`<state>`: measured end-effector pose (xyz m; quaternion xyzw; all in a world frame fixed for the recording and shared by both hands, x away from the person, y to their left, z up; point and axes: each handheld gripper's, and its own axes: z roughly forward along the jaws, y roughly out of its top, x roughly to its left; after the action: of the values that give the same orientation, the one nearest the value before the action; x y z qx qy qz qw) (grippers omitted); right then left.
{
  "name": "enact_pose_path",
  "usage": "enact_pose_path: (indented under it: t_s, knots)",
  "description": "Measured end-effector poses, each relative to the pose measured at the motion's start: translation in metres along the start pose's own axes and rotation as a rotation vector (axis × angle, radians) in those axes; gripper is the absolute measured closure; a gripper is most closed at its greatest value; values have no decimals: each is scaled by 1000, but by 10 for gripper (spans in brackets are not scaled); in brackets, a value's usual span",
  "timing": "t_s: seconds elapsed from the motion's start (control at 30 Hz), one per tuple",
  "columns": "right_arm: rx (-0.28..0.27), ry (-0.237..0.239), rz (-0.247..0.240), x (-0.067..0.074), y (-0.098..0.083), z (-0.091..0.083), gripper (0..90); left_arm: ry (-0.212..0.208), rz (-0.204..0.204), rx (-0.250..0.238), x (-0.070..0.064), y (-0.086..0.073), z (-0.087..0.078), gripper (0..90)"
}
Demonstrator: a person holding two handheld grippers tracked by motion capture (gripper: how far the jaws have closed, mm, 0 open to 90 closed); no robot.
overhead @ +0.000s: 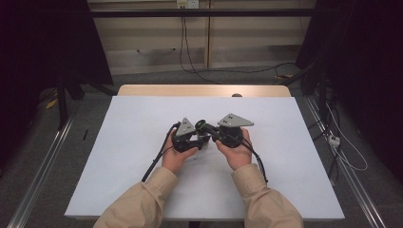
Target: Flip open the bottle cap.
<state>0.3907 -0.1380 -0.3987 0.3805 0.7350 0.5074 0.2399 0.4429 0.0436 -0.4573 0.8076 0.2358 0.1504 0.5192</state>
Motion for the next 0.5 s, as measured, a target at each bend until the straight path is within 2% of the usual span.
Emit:
enact_pose_path:
  t_s: [0.5]
  knots:
    - [0, 1, -1, 0, 2, 1, 900, -1, -11, -2, 0, 0, 0, 536]
